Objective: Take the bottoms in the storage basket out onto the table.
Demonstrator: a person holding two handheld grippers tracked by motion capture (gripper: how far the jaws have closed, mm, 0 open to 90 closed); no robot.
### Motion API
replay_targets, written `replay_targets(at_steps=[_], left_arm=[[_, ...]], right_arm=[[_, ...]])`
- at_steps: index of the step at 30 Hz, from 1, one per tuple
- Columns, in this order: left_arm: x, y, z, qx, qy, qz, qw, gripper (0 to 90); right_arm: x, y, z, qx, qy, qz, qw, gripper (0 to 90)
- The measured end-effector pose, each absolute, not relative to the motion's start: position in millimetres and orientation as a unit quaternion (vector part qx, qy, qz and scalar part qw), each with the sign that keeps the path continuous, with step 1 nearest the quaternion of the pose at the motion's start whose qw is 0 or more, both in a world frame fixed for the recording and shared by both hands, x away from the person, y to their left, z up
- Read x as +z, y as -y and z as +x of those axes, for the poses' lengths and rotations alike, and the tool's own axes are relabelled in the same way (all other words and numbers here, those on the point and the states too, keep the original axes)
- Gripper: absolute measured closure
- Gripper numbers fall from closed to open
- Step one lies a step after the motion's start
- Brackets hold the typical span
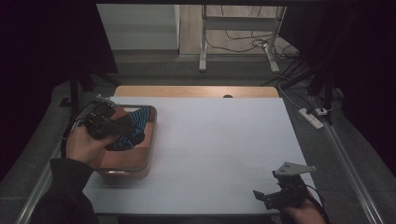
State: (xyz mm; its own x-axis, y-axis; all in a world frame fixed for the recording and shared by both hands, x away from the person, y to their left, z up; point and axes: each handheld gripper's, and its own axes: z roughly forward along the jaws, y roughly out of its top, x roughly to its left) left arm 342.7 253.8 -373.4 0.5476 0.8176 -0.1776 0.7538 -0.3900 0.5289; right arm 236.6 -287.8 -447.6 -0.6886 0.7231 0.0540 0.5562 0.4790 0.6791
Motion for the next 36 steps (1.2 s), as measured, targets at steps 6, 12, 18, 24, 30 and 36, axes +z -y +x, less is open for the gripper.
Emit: replay_targets(at_steps=[6, 12, 18, 24, 30, 36], left_arm=[[-364, -242, 345, 0.058, -0.456, 0.836, 0.3, 53.6], [-357, -224, 351, 0.06, -0.441, 0.841, 0.307, 53.6], [-353, -206, 355, 0.058, -0.422, 0.849, 0.311, 53.6], [-353, -189, 357, 0.058, -0.404, 0.857, 0.314, 53.5], [-354, -172, 361, 0.053, -0.387, 0.866, 0.311, 53.5], [-357, -154, 365, 0.052, -0.375, 0.874, 0.305, 53.5]], right_arm=[[-447, 288, 236, 0.348, -0.85, 0.377, 0.121, 0.0], [-447, 289, 236, 0.35, -0.849, 0.377, 0.12, 0.0], [-447, 289, 236, 0.353, -0.847, 0.378, 0.121, 0.0], [-447, 289, 236, 0.354, -0.848, 0.376, 0.122, 0.0], [-447, 289, 236, 0.353, -0.849, 0.374, 0.122, 0.0], [-447, 289, 236, 0.354, -0.848, 0.374, 0.122, 0.0]])
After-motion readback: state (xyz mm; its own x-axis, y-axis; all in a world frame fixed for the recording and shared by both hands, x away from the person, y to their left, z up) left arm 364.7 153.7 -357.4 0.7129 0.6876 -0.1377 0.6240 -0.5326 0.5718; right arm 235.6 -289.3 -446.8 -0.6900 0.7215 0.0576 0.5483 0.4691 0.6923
